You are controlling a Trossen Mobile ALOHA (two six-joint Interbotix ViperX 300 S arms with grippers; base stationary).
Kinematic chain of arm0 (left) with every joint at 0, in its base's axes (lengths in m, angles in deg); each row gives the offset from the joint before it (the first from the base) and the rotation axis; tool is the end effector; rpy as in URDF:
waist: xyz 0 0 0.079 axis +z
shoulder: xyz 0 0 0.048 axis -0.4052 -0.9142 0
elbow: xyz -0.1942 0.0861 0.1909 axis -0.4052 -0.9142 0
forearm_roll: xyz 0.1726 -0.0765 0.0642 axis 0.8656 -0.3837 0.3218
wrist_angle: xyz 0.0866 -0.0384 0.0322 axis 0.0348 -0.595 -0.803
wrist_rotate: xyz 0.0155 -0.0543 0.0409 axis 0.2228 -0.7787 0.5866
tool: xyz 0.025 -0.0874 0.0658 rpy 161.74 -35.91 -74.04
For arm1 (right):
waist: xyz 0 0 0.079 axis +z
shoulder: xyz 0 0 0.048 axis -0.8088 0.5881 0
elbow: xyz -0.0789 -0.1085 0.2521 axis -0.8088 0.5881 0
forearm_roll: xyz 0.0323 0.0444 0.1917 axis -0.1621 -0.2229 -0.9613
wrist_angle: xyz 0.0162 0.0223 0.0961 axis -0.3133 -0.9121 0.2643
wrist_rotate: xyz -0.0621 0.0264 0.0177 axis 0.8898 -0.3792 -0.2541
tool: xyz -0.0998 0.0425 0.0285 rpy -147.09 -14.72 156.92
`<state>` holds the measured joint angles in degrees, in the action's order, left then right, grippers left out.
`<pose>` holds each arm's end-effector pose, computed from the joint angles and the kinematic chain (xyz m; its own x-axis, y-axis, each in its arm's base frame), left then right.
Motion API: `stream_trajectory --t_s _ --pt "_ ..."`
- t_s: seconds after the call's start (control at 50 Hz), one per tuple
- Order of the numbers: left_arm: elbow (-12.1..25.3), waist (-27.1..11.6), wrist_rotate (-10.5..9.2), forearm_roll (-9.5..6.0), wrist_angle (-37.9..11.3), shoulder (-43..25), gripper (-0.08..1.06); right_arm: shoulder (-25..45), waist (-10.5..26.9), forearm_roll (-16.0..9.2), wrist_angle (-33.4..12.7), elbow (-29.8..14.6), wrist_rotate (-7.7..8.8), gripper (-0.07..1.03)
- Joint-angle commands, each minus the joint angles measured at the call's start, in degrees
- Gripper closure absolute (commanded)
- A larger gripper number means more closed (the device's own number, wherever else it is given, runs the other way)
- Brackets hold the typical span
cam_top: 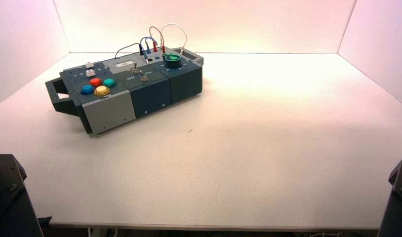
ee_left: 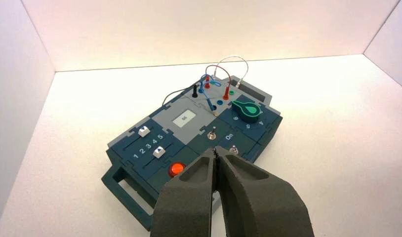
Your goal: Push the blue button with the left gripper.
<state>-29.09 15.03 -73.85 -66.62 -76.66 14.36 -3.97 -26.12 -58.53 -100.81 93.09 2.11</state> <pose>0.2052 -0.0456 0.2032 0.8801 -0.2121 -0.4247 0.2040 0.9768 -0.0652 0.2596 0.1176 0.1851 0.7574 0.2929 -0.5836 -0.3889 0.9203 -0.0428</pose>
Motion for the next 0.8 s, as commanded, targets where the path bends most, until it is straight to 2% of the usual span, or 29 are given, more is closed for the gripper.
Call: stream_trajectory --t_s 0.02,0.48,0.72,0.8 --pt "1.0 -0.4 0.09 -0.09 0.4 -0.9 1.01 -0.1 0.4 0.0 0.3 -1.4 0.18 0.98" --pt "1.0 -0.4 0.18 -0.09 0.4 -2.0 1.01 0.4 0.4 0.0 0.4 -1.3 0.18 0.98" --pt "2.8 -0.4 0.18 -0.26 -1.2 -12.2 1.01 0.8 1.1 -0.1 0.3 -1.4 0.18 0.98" --pt "4.3 -0.4 0.18 -0.44 -1.6 -18.8 1.01 0.9 1.1 0.0 0.3 -1.4 0.18 0.98"
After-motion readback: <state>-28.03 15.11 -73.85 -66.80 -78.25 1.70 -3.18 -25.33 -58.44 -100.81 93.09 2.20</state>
